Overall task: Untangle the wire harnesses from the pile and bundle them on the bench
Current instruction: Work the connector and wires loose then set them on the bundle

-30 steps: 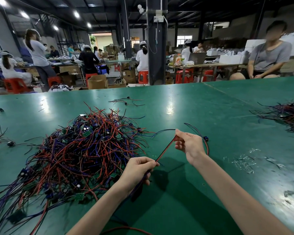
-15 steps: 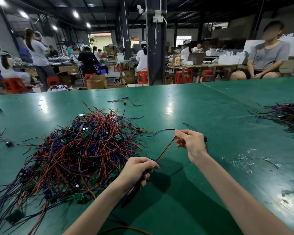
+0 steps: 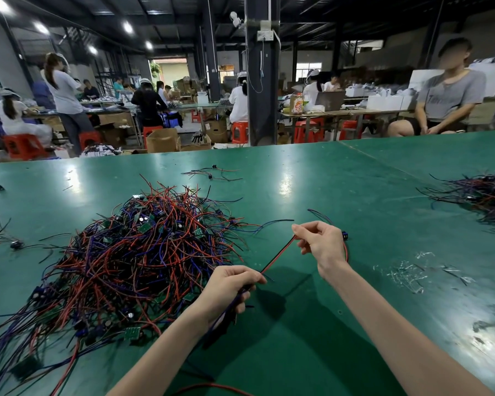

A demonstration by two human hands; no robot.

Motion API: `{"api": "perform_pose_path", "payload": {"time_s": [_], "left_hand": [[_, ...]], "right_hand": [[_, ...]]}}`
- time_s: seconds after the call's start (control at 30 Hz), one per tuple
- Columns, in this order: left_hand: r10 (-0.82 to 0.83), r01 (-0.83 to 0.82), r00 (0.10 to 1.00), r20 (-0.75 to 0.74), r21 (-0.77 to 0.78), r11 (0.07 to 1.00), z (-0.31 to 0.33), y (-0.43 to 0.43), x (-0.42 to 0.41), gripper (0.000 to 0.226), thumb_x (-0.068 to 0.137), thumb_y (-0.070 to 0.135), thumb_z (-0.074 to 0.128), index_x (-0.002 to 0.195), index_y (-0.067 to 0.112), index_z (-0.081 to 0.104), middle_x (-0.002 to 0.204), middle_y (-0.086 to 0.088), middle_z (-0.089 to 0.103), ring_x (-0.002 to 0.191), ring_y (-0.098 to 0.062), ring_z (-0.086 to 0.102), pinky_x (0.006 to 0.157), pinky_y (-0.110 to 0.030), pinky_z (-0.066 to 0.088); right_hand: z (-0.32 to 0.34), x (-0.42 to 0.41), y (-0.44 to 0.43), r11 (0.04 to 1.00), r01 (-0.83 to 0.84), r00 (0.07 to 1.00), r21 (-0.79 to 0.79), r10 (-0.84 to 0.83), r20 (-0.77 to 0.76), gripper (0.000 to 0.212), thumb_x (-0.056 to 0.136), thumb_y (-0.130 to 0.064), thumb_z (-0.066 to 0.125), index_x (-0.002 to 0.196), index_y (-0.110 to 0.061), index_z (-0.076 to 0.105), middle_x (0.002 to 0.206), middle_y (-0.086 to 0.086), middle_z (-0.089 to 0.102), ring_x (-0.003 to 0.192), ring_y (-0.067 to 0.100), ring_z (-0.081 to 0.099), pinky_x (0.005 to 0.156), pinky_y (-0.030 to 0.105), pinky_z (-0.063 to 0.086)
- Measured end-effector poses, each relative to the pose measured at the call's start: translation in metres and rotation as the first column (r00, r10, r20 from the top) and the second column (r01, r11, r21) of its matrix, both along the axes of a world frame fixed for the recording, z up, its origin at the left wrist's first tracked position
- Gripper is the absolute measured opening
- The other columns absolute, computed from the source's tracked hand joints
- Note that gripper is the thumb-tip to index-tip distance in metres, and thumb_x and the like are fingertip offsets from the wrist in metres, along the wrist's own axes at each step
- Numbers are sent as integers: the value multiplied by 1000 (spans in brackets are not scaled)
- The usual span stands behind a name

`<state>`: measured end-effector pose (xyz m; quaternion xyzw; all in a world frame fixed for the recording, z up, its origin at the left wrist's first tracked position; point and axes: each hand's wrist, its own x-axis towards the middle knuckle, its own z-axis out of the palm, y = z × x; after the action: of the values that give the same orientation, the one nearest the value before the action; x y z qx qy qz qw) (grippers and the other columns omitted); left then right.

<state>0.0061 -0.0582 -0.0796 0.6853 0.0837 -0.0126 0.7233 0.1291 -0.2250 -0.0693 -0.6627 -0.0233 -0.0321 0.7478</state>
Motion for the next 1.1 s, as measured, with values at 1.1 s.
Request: {"api": "perform_pose_path", "payload": {"time_s": [1.1], "left_hand": [[-2, 2, 1000, 5, -18, 1000, -2, 0, -1, 23, 89, 2, 59, 69, 4, 72, 54, -1, 47, 39, -7, 35, 31, -16, 25]], "right_hand": [[5, 0, -3, 967, -58, 978, 250, 105, -181, 12, 81, -2, 70, 74, 1, 62, 53, 8, 65, 35, 4, 44, 36, 16, 39]]}}
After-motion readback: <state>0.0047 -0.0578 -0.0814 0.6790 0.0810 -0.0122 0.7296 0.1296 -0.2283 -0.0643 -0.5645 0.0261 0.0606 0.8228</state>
